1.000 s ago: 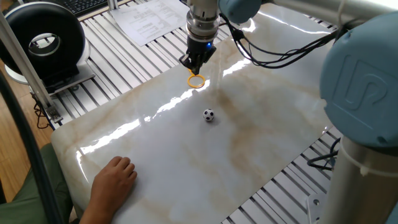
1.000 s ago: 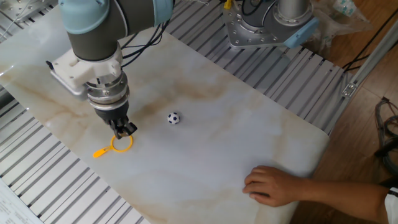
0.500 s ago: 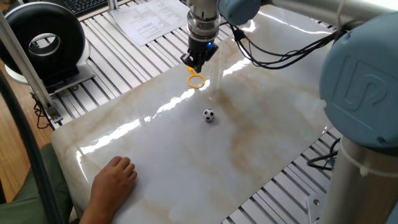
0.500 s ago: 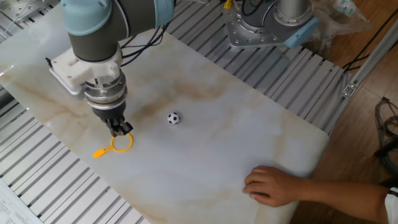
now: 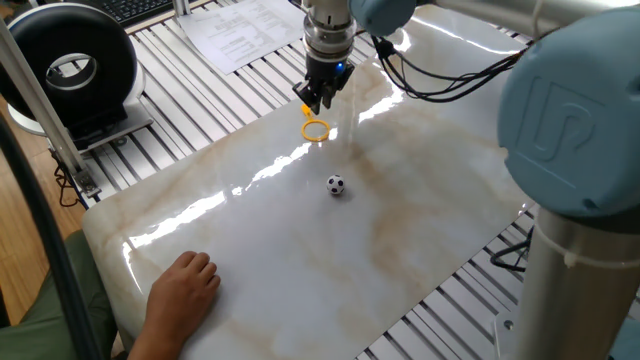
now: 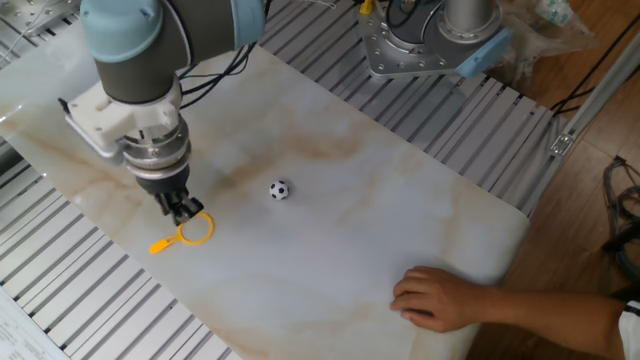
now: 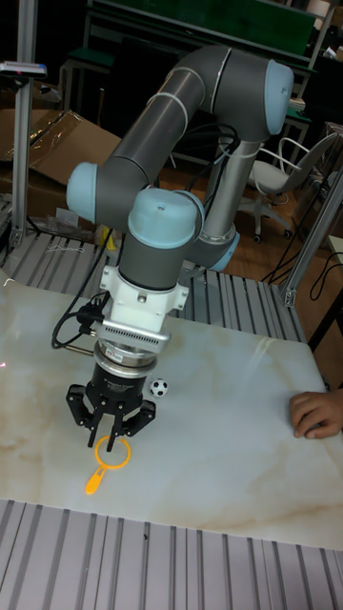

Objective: Attach the bubble ring to the ball

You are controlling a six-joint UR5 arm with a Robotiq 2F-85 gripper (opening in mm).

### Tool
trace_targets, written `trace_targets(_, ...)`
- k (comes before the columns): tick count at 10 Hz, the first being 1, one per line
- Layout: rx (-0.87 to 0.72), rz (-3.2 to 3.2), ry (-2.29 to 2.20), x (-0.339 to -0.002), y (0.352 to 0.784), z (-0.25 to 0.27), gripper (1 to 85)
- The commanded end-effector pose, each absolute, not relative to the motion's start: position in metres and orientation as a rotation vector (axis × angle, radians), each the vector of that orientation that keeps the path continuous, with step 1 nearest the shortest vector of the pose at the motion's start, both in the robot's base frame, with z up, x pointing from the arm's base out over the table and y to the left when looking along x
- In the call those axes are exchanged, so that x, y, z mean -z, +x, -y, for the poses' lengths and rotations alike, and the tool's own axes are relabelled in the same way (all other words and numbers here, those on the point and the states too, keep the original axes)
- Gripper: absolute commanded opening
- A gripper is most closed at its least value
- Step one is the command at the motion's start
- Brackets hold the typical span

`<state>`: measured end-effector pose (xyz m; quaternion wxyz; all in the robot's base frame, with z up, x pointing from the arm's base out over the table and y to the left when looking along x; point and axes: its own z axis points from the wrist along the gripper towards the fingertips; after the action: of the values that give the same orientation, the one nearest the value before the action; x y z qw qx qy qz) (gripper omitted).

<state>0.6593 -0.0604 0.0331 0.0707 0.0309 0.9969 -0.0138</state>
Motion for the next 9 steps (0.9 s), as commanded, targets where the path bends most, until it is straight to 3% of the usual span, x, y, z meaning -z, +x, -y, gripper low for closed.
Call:
trace_targets(1, 0.026, -2.963, 0.118, -0.025, 0.678, 0.057, 30.7)
trace_targets(9, -0.093, -2.952, 0.391, -0.007, 0.688, 0.045, 31.7)
